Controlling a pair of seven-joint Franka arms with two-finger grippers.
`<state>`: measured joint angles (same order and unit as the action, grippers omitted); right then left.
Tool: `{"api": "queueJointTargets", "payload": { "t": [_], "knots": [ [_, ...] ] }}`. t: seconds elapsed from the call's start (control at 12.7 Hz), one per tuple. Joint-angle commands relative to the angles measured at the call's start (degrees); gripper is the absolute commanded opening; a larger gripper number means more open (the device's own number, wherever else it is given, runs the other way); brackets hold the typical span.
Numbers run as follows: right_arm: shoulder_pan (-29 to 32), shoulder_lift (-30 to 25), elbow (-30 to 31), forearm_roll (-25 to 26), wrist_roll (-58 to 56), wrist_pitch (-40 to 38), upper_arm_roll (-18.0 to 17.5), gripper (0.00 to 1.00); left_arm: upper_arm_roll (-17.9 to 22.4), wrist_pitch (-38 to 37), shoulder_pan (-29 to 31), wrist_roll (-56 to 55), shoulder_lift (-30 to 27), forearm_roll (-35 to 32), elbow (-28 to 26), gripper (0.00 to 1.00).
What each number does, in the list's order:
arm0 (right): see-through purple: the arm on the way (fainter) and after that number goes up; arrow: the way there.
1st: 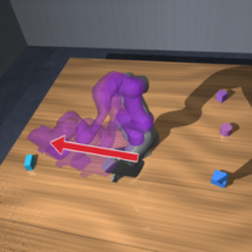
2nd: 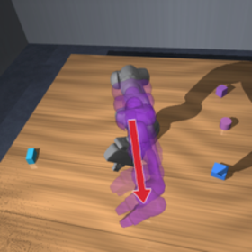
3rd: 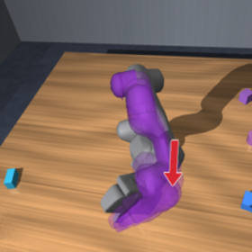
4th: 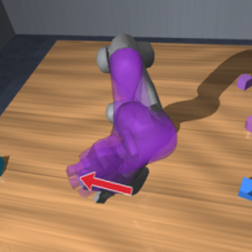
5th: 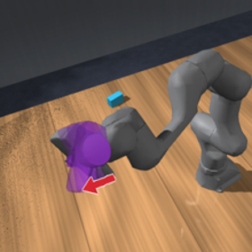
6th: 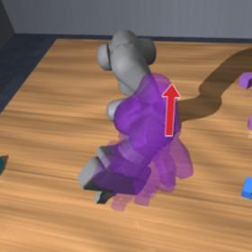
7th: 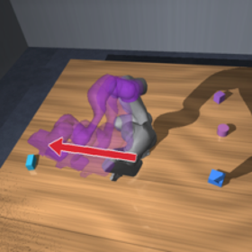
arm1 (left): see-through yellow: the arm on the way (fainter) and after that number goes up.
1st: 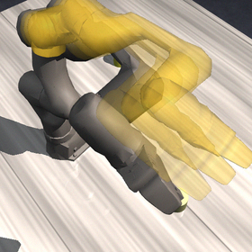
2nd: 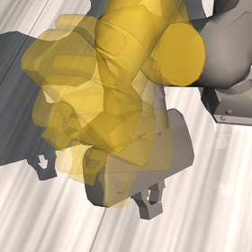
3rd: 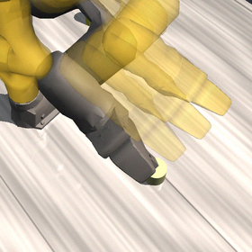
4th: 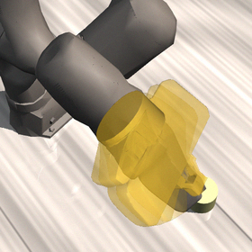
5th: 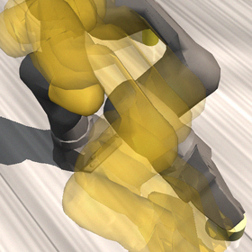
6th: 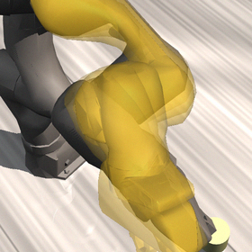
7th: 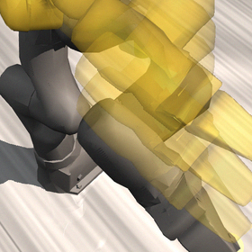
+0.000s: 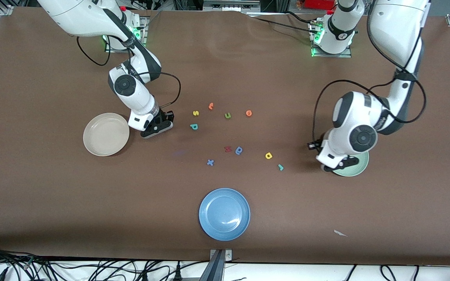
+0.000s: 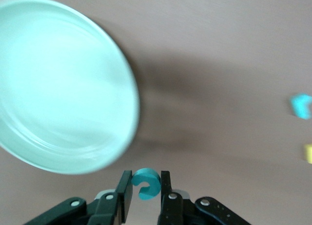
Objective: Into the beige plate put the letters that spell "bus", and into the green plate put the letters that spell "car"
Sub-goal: 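Drop the c on the green plate while the right gripper drops u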
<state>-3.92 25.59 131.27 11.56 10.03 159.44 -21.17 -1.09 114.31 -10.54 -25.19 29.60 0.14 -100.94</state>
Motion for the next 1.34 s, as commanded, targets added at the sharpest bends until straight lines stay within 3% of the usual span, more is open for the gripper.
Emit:
{"api": "queueJointTargets", "payload": {
  "t": [0.0, 0.31, 0.39, 0.47, 0.63, 0.71, 0.87, 0.94, 1.02, 1.1, 1.26],
  "knots": [
    [0.32, -1.84, 1.35, 1.1, -1.06, -0.61, 1.21, 0.24, -0.58, -0.67, 3.84, 6.44, -0.07, -3.39, -0.66, 0.15],
    [3.99, -10.64, 0.92, 1.1, -9.91, -11.77, 2.26, 0.24, -0.67, 1.26, 5.36, 8.67, 2.82, -3.4, -0.66, 0.23],
    [5.05, -11.69, 0.92, 0.84, -13.51, -13.09, 3.14, 0.24, -0.67, 1.35, 5.36, 8.67, 3.0, -3.4, -0.83, 0.3],
    [6.89, -12.23, 0.83, 0.83, -16.5, -13.54, 3.58, 0.24, -0.67, 1.36, 5.44, 8.67, 3.09, -3.4, -0.92, 0.41],
    [10.58, -12.23, 0.74, 0.75, -23.62, -13.54, 4.02, 0.24, -0.67, 1.44, 5.18, 8.5, 3.53, -3.4, -0.66, 0.9],
    [13.04, -11.88, 0.74, 0.75, -27.57, -13.54, 4.11, 0.24, -0.67, 1.44, 5.27, 8.15, 3.36, -3.22, -0.4, 1.0],
    [17.0, -11.18, 0.74, 0.66, -32.6, -13.54, 4.99, 0.26, -0.85, 1.44, 4.92, 5.52, 2.74, -1.82, 1.79, 1.0],
    [17.71, -10.74, 0.83, 0.57, -33.23, -13.11, 5.6, 0.34, -0.93, 1.44, 4.31, 2.37, 2.83, -0.51, 3.28, 1.0],
    [17.89, -10.3, 0.83, 0.4, -33.23, -13.02, 5.7, 0.54, -0.93, 1.44, 3.78, -1.66, 3.26, 0.29, 4.95, 1.0],
    [17.98, -10.12, 0.83, 0.22, -33.15, -13.01, 5.7, 0.65, -0.93, 1.62, 2.99, -4.75, 3.62, 0.29, 6.27, 1.0],
    [17.98, -10.3, 0.83, 0.22, -32.53, -13.1, 5.7, 0.76, -1.02, 4.33, 1.32, -11.16, 4.32, 0.38, 7.42, 1.0]
  ]
}}
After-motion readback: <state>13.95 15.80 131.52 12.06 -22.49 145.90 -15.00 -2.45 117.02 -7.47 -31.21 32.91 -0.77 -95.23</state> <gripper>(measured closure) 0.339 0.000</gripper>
